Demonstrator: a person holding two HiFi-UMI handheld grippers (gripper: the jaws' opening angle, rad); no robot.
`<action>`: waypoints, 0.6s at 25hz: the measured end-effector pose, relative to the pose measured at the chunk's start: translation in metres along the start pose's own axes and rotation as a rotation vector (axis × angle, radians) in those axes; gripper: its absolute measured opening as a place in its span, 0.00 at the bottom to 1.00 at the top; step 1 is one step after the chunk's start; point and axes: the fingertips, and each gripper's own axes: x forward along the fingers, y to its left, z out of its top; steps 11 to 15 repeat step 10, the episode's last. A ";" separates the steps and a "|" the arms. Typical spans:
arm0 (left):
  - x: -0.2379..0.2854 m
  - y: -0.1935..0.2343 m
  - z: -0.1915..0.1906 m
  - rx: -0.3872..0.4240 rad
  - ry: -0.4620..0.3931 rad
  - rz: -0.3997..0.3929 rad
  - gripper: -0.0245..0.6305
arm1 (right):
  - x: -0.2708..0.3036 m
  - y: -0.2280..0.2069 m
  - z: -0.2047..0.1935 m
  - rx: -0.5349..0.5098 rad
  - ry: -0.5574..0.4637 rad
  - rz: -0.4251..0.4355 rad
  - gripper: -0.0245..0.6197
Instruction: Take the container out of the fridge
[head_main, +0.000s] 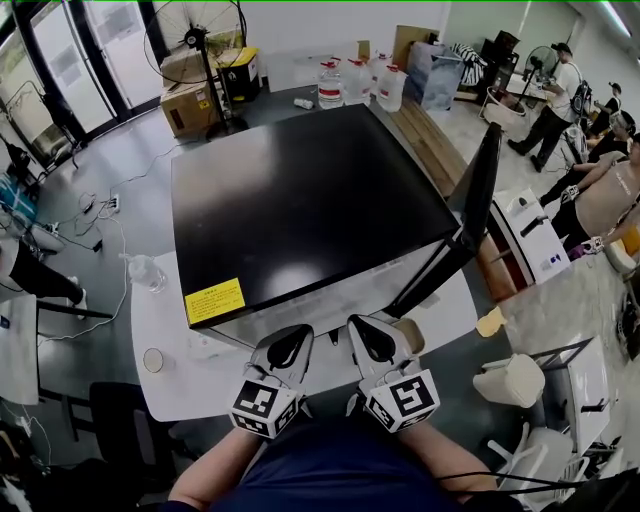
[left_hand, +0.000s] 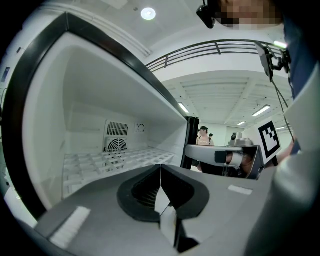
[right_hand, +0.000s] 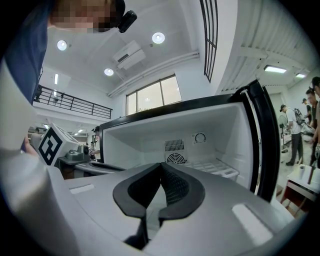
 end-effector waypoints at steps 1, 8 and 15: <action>0.000 0.000 0.000 -0.001 0.000 0.002 0.04 | 0.000 0.000 0.000 0.002 -0.001 0.001 0.05; -0.001 0.001 -0.004 -0.009 0.004 0.009 0.04 | -0.001 -0.001 -0.002 0.015 -0.005 0.005 0.05; -0.001 0.000 -0.007 -0.011 0.008 0.008 0.04 | -0.002 -0.001 -0.004 0.017 -0.003 0.002 0.05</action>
